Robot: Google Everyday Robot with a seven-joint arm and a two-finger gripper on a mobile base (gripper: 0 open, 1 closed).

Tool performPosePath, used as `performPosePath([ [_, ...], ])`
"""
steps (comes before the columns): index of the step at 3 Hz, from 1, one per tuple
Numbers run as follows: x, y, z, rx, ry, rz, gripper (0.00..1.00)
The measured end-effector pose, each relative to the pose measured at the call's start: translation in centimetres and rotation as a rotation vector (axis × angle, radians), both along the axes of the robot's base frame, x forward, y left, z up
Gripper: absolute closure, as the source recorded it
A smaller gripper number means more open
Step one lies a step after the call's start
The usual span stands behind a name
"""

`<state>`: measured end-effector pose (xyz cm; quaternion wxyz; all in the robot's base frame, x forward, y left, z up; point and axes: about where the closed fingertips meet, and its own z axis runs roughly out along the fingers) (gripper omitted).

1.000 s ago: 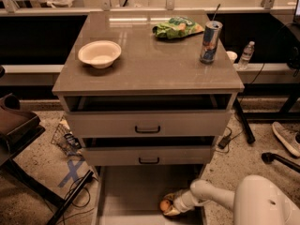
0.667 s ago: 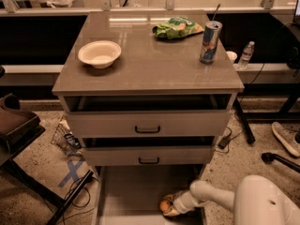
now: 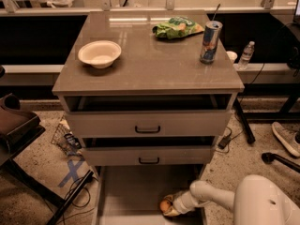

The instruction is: Pick orange from bottom drawer and place on counter

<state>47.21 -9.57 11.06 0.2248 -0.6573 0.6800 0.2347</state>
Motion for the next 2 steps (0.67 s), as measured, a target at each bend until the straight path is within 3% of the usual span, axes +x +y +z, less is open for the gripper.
performPosePath([
  [1, 0.1, 0.0, 1.7, -0.002, -0.001, 0.008, 1.00],
  [2, 0.8, -0.4, 6.9, -0.024, -0.007, -0.004, 1.00],
])
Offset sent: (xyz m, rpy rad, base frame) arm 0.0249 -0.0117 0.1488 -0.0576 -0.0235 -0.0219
